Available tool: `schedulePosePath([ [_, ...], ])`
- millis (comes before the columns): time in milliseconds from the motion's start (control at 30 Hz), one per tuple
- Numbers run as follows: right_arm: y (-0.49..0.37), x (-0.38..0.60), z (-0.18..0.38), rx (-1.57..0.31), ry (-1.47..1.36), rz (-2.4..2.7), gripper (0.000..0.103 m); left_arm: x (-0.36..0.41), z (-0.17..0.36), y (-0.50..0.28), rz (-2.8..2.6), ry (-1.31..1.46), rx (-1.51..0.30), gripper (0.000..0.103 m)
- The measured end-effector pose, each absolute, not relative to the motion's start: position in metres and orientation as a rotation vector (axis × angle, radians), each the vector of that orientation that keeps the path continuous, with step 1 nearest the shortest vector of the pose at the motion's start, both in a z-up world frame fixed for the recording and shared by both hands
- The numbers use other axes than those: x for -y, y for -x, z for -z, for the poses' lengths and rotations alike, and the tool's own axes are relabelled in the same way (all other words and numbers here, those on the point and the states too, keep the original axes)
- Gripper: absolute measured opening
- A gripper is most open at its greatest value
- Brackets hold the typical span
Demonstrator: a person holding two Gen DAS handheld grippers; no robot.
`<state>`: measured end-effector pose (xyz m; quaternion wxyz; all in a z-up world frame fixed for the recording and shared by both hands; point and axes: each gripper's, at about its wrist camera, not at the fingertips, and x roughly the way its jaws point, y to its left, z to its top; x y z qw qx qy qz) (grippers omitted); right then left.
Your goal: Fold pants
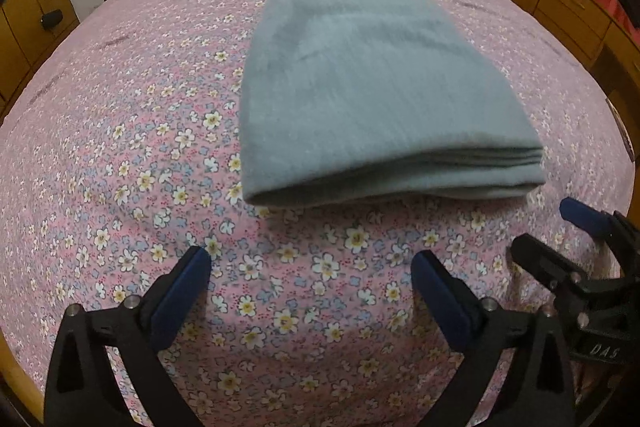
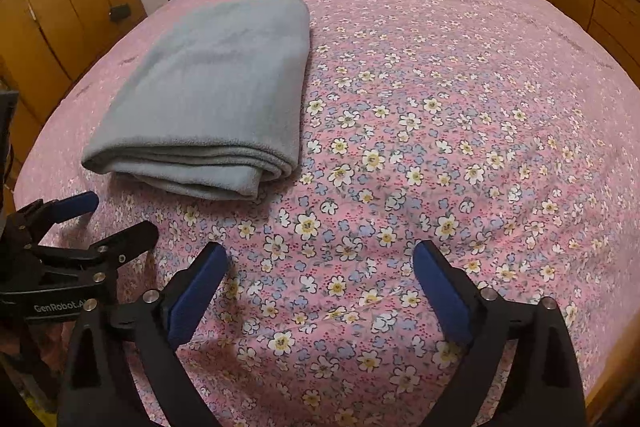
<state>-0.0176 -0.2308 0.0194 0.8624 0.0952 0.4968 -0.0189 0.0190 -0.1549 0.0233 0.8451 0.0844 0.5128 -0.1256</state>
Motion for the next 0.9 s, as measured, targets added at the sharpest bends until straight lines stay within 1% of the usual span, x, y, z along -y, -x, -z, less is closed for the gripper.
schedulePosePath([
  [167, 0.0172, 0.2277, -0.0176, -1.039, -0.187, 0.037, 0.096, 0.1617, -0.0217, -0.0208, 0.261, -0.174, -1.076, 0.103],
  [433, 0.0137, 0.2245, -0.0154, -1.043, -0.176, 0.036, 0.098, 0.1523, -0.0238, -0.0218, 0.262, -0.172, -1.072, 0.103],
  [900, 0.0127, 0.2237, -0.0133, -1.044, -0.174, 0.036, 0.099, 0.1528, -0.0239, -0.0214, 0.262, -0.171, -1.072, 0.103],
])
